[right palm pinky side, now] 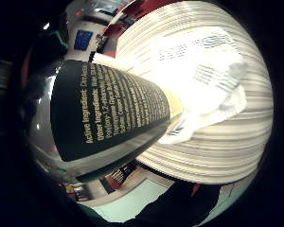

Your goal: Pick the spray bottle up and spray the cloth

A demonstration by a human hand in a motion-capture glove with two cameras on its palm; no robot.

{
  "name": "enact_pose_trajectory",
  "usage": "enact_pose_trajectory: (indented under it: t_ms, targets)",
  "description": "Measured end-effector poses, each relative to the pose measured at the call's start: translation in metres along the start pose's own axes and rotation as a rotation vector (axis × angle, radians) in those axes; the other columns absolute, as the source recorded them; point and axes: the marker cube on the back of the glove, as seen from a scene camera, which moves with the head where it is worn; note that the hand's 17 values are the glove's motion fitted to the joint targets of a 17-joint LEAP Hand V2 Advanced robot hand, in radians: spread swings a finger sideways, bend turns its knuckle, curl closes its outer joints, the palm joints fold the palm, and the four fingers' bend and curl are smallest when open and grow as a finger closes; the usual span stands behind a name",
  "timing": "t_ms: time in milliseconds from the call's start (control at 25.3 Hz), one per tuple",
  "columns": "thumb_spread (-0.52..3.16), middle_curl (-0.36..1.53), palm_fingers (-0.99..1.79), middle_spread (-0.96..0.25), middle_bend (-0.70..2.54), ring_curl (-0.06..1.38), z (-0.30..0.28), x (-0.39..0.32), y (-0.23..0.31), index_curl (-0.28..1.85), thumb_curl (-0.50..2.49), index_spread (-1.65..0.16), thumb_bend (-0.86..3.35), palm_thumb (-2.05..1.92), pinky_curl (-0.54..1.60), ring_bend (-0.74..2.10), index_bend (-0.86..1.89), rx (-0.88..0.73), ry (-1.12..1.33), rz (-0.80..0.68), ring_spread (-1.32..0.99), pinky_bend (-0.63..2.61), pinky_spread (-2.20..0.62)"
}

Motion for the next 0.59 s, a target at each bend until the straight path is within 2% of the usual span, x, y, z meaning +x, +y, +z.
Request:
enact_pose_trajectory:
  t_ms: [316, 592]
  targets:
    - [0.52, 0.54, 0.98, -0.09, 0.41, 0.47, 0.03, -0.027, -0.019, 0.58, 0.79, -0.13, -0.03, 1.03, 0.17, 0.27, 0.52, -0.057, -0.029, -0.061, -0.15, 0.1, 0.05]
    - [0.54, 0.54, 0.98, -0.09, 0.4, 0.47, 0.043, -0.038, -0.022, 0.58, 0.79, -0.13, -0.02, 1.04, 0.17, 0.27, 0.52, -0.095, -0.067, -0.056, -0.16, 0.1, 0.05]
